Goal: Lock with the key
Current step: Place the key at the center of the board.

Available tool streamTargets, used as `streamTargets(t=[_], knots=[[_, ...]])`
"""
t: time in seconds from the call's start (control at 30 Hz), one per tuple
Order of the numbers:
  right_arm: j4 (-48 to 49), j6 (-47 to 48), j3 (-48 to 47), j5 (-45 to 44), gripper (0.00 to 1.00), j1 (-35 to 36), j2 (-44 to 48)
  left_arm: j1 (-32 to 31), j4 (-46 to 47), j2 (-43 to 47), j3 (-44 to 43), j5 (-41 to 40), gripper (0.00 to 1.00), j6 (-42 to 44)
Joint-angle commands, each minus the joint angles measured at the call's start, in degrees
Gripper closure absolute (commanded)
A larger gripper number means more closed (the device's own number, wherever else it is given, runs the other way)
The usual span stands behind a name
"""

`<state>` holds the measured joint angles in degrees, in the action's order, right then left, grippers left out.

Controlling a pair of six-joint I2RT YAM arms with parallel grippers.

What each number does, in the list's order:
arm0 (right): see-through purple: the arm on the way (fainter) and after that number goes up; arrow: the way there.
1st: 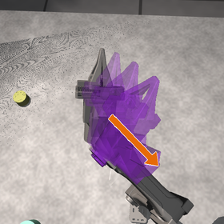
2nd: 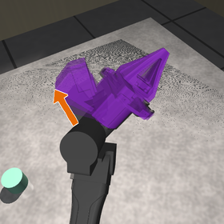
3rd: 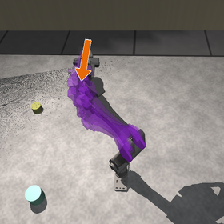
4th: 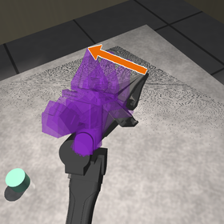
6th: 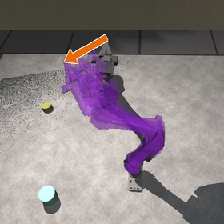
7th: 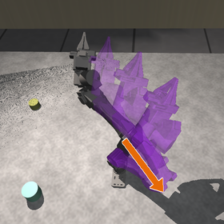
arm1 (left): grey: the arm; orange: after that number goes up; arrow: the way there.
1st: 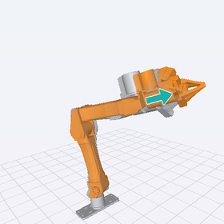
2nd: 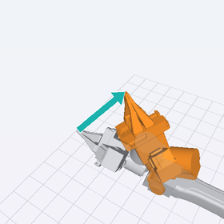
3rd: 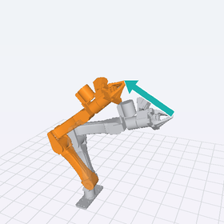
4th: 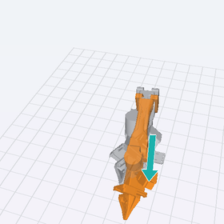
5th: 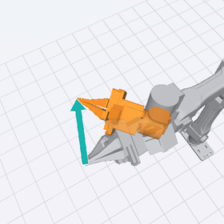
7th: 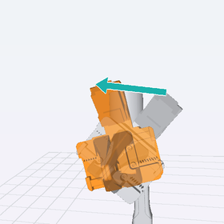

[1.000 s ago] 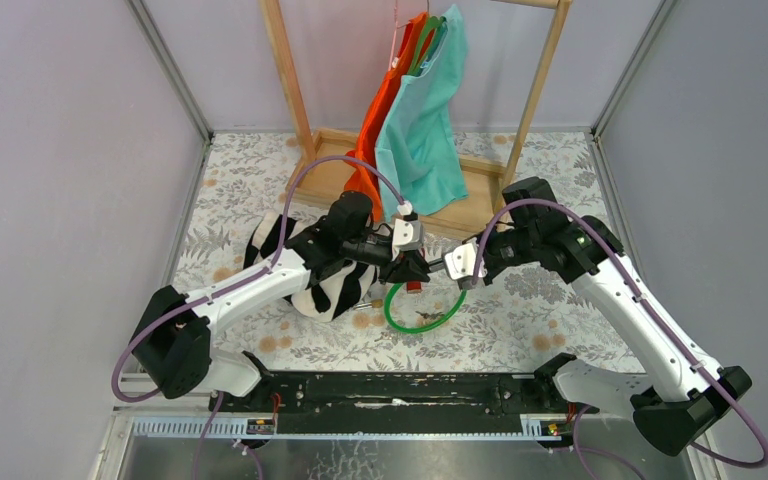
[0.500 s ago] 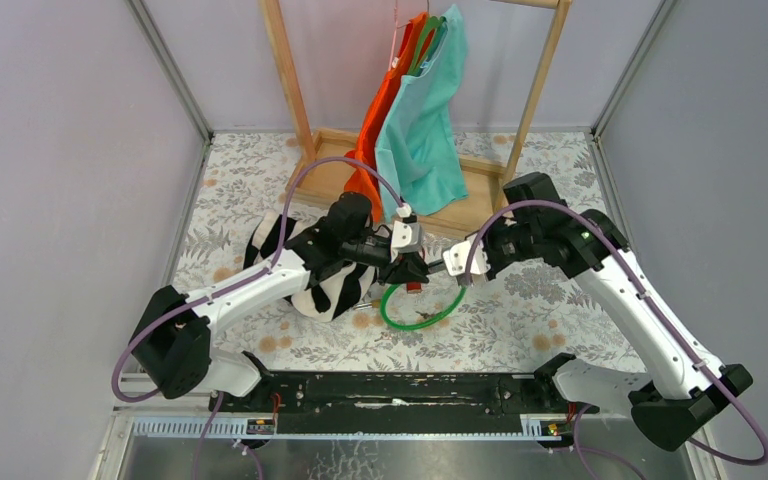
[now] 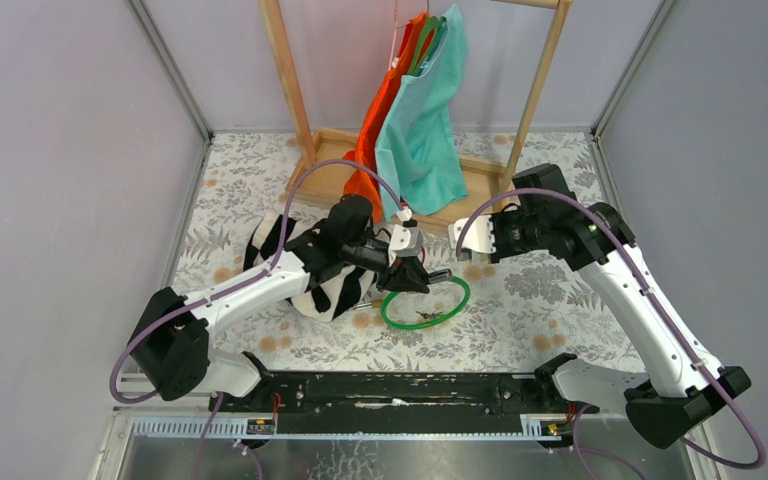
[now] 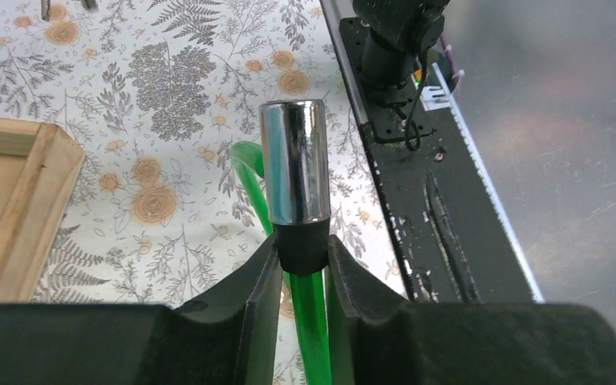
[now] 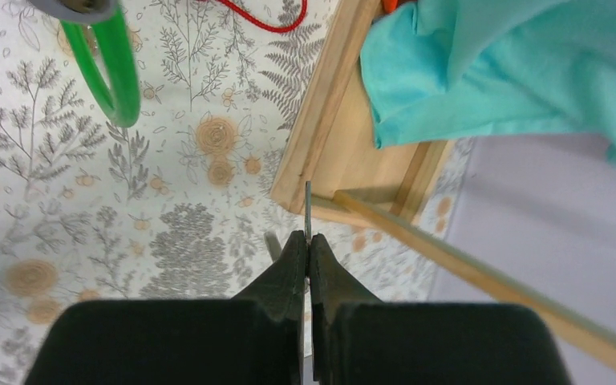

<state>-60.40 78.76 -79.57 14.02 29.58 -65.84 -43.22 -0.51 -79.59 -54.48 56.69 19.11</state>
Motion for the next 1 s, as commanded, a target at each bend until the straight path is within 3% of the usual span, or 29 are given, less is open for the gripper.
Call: streamTargets(t=[0.0,0.13,0.27,0.43,0.7,0.97], knots=[[3.8,-11.0,3.0,1.3,1.0,-5.4,0.7,1.5,3.9,1.7,-1.5,3.2,1.0,-8.4],[6.9,-16.2,7.7,7.7,1.0,-15.4,0.1,2.9,6.9,2.9,-2.5,5.6,1.0,-13.5],[8.9,-20.8,14.0,9.7,1.0,-19.1,-0.2,3.9,10.6,3.6,-2.0,7.2,1.0,-18.3],[6.8,-22.1,22.2,13.1,1.0,-20.5,-0.3,6.2,15.5,4.4,-1.5,4.7,1.0,-25.4],[-1.6,-9.2,34.0,22.9,1.0,-20.3,-1.8,7.8,13.2,3.5,-4.3,0.5,1.0,-25.4],[10.0,-13.9,40.6,18.0,0.99,-20.2,-7.2,8.2,13.7,3.6,-3.4,-0.3,1.0,-25.4]])
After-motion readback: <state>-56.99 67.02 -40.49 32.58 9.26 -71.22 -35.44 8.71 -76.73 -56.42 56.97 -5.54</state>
